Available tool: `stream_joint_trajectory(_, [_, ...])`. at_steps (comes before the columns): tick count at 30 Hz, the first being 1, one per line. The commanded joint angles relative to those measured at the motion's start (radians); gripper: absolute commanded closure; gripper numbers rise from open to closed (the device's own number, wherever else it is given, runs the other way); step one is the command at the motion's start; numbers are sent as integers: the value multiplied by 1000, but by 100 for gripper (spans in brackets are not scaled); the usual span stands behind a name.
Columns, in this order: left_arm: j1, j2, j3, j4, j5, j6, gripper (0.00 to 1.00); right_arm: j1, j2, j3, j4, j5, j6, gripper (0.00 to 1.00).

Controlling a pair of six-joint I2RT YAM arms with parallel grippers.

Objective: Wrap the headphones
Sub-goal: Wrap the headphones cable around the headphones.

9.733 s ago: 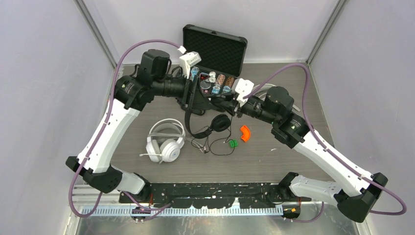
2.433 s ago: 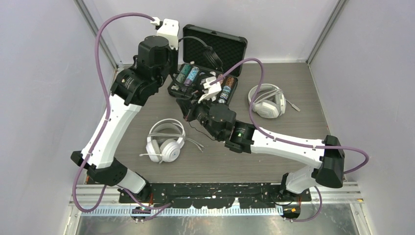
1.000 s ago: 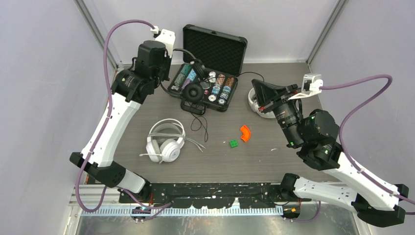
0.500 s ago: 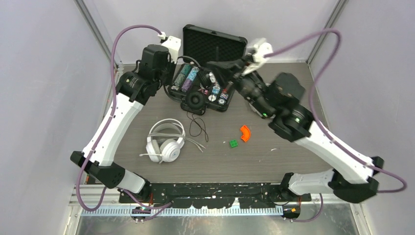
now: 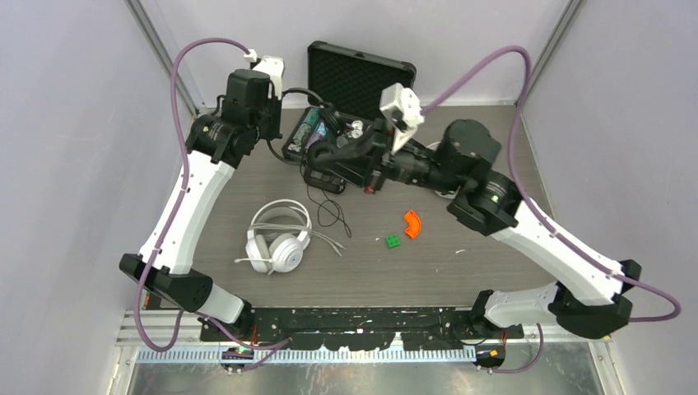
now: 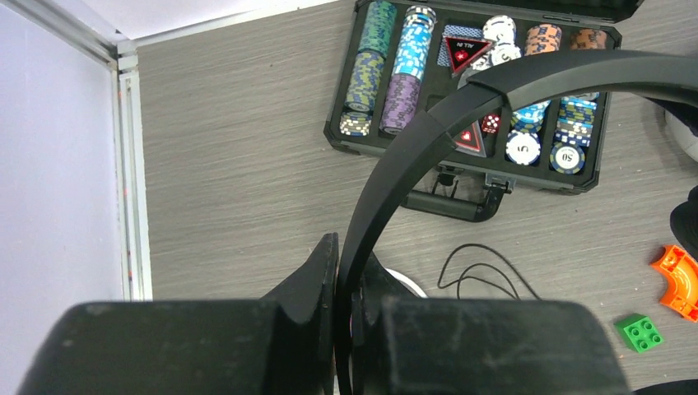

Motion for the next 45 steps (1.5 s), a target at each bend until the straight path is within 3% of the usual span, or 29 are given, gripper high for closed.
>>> stream_joint_trajectory(1, [13,24,84,7,-1,-43,100,-1,-119,-36,93,-217,71,100])
stream_joint_trajectory(6, [18,42,118,0,-12,-45,100,-2,-209,-106,56,-210,96,99])
stream_joint_trajectory(11, [26,27,146,3,40,-35,100,-2,-369,-285,-152,169,98,100])
stream_joint_trajectory(14, [27,6,147,23,61,-40,100,-2,-428,-394,-298,319,124,100])
stream_joint_trajectory(18, [27,-11,146,55,31,-35,100,-2,-435,-466,-509,491,221,100])
stream_joint_trajectory(21, [27,-31,133,82,99,-35,100,-4,-400,-513,-618,626,335,98])
stream_joint_trajectory(27, [27,-99,60,115,203,-32,100,-4,-342,-714,-641,719,645,88])
stream_joint_trajectory(30, [27,-124,41,94,180,-14,100,-3,-342,-765,-659,749,763,75])
stream_joint_trajectory(33, [27,-138,27,80,172,0,100,-4,-365,-747,-730,836,837,60])
stream_joint_trajectory(36, [27,-144,20,64,199,-6,100,-4,-389,-658,-807,909,843,52])
stream_joint_trajectory(40, [27,-159,3,65,287,-16,100,-3,-439,-574,-653,855,642,48])
stream_joint_trajectory(45, [27,-166,10,57,396,-58,100,-4,-504,-673,-109,516,226,37])
